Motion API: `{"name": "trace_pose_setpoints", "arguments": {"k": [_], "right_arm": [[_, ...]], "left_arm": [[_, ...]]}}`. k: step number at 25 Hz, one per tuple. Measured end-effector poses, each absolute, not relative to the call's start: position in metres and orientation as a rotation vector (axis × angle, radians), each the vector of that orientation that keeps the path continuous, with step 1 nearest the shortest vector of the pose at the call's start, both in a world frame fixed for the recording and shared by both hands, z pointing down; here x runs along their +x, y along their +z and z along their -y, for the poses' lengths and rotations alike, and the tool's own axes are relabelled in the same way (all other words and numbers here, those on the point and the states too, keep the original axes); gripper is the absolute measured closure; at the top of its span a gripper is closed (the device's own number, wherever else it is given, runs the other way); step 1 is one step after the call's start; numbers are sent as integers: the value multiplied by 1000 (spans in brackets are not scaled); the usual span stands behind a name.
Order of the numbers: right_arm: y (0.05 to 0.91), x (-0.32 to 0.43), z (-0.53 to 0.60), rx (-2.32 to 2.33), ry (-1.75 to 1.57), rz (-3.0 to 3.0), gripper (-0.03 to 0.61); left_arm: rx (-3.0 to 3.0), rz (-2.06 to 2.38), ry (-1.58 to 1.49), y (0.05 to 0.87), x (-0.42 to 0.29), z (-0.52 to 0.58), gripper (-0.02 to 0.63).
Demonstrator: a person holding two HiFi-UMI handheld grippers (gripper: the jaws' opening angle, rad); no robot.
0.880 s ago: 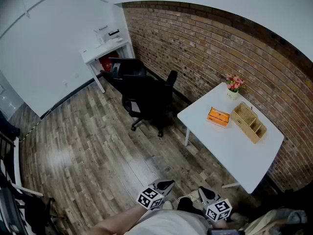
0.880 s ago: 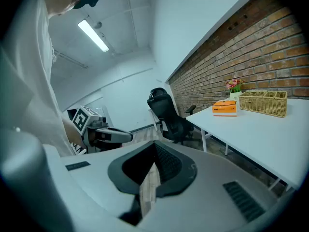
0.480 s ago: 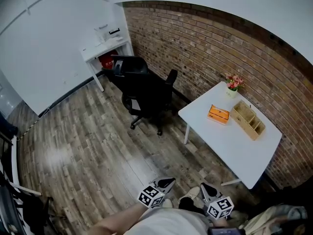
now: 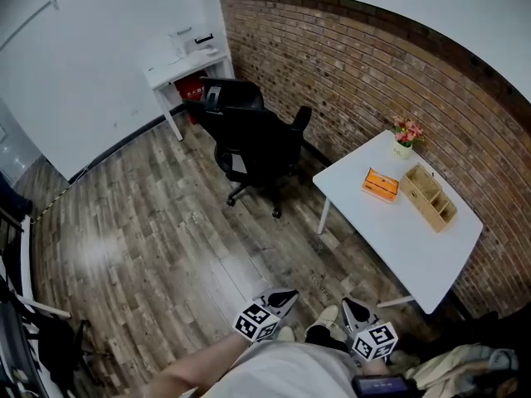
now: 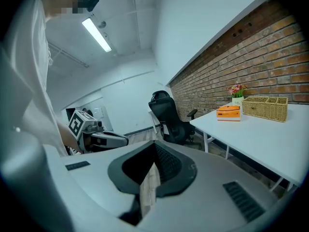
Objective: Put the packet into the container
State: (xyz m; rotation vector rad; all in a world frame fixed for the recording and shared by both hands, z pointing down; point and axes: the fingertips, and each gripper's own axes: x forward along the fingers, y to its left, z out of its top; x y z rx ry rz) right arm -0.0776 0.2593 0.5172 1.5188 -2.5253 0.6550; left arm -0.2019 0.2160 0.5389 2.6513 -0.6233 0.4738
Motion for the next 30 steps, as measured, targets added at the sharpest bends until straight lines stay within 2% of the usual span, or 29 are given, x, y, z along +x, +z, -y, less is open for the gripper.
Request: {"name": "trace_pose_setpoints", "arguments": {"k": [14, 30], "right_arm": [[525, -86, -253, 1461, 712, 2510, 568], [530, -58, -204, 1420, 747, 2529, 568]], "left_arm": [[2598, 667, 497, 550, -218, -220, 603], [2607, 659, 547, 544, -179, -180, 603]]}}
